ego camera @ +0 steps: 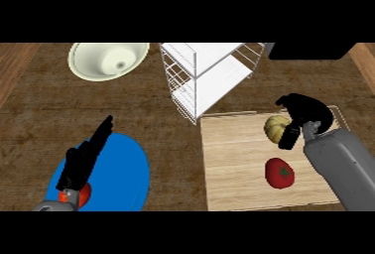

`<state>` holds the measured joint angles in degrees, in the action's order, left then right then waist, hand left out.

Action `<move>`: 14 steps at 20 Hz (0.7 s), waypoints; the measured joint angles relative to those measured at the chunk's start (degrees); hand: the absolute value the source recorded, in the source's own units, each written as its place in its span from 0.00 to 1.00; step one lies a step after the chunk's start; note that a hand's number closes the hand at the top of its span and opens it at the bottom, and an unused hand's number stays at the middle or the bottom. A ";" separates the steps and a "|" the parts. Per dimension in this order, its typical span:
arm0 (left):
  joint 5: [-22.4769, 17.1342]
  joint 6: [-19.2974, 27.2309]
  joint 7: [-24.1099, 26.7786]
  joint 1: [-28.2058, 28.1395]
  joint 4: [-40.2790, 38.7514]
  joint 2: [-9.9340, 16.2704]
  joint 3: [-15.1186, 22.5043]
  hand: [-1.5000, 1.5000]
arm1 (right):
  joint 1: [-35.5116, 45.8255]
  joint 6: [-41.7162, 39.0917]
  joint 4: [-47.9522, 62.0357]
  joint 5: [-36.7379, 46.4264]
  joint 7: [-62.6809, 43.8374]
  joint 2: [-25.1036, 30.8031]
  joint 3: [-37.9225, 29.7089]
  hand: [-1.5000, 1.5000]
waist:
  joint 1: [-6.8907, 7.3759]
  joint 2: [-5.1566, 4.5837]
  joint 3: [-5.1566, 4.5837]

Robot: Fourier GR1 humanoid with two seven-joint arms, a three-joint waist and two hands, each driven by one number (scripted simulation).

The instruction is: Pick the squash from the tray and place it in the tiered shelf

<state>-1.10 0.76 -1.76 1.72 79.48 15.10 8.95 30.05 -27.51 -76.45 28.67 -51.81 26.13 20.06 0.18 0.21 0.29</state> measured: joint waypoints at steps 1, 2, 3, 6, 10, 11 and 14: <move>-0.02 -0.24 0.01 -0.02 0.06 0.00 -0.31 0.50 | -0.02 -0.03 1.34 0.80 1.98 0.15 -0.11 1.00 | 0.05 0.00 -0.02; -0.24 -0.79 -0.13 1.19 -1.13 0.12 -1.01 0.50 | -0.18 -0.19 1.68 1.58 3.26 0.03 0.21 1.00 | 0.00 0.00 -0.09; -0.22 -0.95 -0.80 1.46 -1.11 -0.12 -1.24 0.50 | -0.34 -0.48 0.92 2.06 3.30 -0.61 0.06 1.00 | -0.03 -0.01 -0.14; 0.52 -1.39 0.14 0.24 -0.42 -0.57 -1.40 0.50 | -0.98 0.72 1.52 4.54 6.18 -1.68 -0.60 1.00 | 0.02 0.18 -0.26; 1.52 -1.63 -1.43 0.63 -0.05 -1.28 -1.98 0.50 | -1.20 1.73 1.87 8.20 7.58 -3.54 -1.47 1.00 | 0.02 0.14 -0.29; 1.56 -1.73 -2.05 0.35 0.58 -1.46 -2.08 0.50 | -0.87 1.52 1.75 9.12 7.17 -4.06 -1.61 1.00 | 0.03 0.09 -0.28; 2.72 -1.45 -0.60 -0.29 0.50 -2.04 -2.09 0.50 | -0.31 2.31 1.17 11.40 7.40 -4.30 -2.51 1.00 | -0.01 0.05 -0.10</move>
<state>1.62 -0.70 -2.36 1.43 79.98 13.06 6.86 29.75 -25.20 -75.27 40.07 -44.41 21.83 17.55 0.17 0.26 0.19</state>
